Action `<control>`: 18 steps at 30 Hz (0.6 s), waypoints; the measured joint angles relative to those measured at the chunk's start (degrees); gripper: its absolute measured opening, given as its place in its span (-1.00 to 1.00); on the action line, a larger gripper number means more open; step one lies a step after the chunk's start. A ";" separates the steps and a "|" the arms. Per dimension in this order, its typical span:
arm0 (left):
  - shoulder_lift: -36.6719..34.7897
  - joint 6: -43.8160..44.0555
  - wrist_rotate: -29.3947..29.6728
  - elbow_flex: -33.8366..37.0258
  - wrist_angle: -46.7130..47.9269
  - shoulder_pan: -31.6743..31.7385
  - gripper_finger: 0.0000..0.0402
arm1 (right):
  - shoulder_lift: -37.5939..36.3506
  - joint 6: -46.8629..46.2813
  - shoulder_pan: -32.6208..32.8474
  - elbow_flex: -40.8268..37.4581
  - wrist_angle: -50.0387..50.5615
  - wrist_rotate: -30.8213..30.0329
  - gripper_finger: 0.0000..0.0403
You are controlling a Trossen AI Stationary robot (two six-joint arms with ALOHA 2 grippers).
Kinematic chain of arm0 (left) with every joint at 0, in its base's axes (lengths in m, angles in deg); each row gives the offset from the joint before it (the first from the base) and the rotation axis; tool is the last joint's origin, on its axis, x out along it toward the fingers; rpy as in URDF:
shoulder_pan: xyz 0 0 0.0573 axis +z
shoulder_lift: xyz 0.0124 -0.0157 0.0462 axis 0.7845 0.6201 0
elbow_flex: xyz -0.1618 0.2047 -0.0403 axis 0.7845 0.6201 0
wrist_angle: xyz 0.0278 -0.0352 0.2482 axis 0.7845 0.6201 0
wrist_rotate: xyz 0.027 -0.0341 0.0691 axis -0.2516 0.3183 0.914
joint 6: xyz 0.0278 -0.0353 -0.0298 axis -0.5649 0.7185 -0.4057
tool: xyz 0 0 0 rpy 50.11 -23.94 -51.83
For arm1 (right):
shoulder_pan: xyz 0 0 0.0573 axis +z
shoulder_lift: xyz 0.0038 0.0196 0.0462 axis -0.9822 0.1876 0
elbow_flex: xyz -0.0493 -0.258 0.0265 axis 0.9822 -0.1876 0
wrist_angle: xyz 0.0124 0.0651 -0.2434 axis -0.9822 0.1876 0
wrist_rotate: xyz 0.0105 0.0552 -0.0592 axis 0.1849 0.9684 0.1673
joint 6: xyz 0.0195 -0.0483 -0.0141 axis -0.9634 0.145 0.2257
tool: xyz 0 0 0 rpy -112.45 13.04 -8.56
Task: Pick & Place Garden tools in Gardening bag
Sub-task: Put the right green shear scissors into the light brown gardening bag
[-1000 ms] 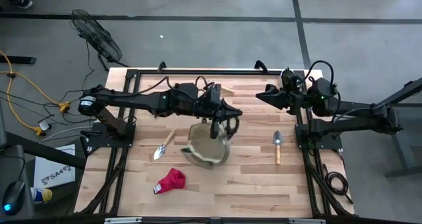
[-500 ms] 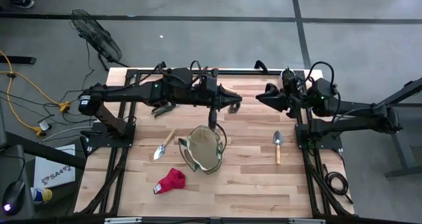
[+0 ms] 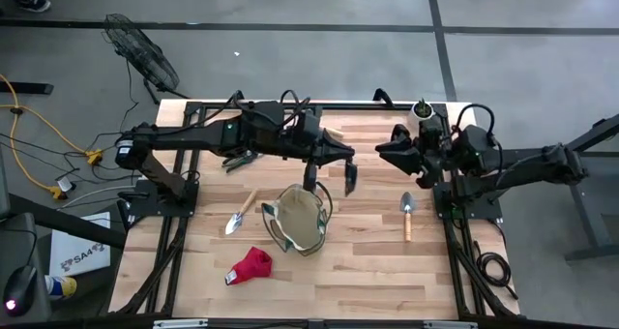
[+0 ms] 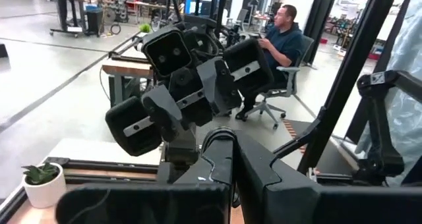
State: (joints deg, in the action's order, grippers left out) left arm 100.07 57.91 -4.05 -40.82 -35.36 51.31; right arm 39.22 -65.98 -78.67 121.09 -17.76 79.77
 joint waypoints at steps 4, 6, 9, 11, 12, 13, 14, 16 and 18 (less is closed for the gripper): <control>-0.34 1.91 -0.02 0.00 -0.17 0.00 -1.00 | 0.01 6.89 3.07 0.00 -0.08 -3.53 -0.43; -0.34 3.12 0.07 0.00 -0.06 0.02 -1.00 | 0.57 11.33 4.67 0.84 0.04 -4.33 -0.42; -0.32 5.19 0.53 0.00 -0.15 0.02 -1.00 | 2.57 18.76 6.66 4.03 0.61 -4.61 -0.33; -0.32 7.37 0.69 0.00 -0.23 0.02 -1.00 | 4.47 23.03 7.68 6.88 2.61 -5.93 -0.23; -0.32 9.08 1.21 0.00 -0.14 0.02 -1.00 | 5.57 24.66 8.16 8.48 4.47 -7.38 -0.18; -0.32 11.37 1.76 0.00 -0.11 0.02 -1.00 | 6.64 26.05 8.54 10.09 6.90 -9.09 -0.12; -0.32 13.49 2.04 0.00 -0.15 0.03 -1.00 | 7.77 27.19 8.86 11.71 9.60 -10.81 -0.06; -0.32 18.11 2.20 0.00 -0.41 0.04 -1.00 | 9.92 29.22 9.13 14.62 14.33 -13.83 0.05; -0.32 23.10 2.21 0.00 -0.50 0.04 -1.00 | 11.69 30.74 9.38 16.87 17.46 -16.50 0.12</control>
State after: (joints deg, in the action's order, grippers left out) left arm 99.76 81.01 -1.84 -40.82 -35.86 51.36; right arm 50.91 -35.24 -69.29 137.95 -0.30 63.27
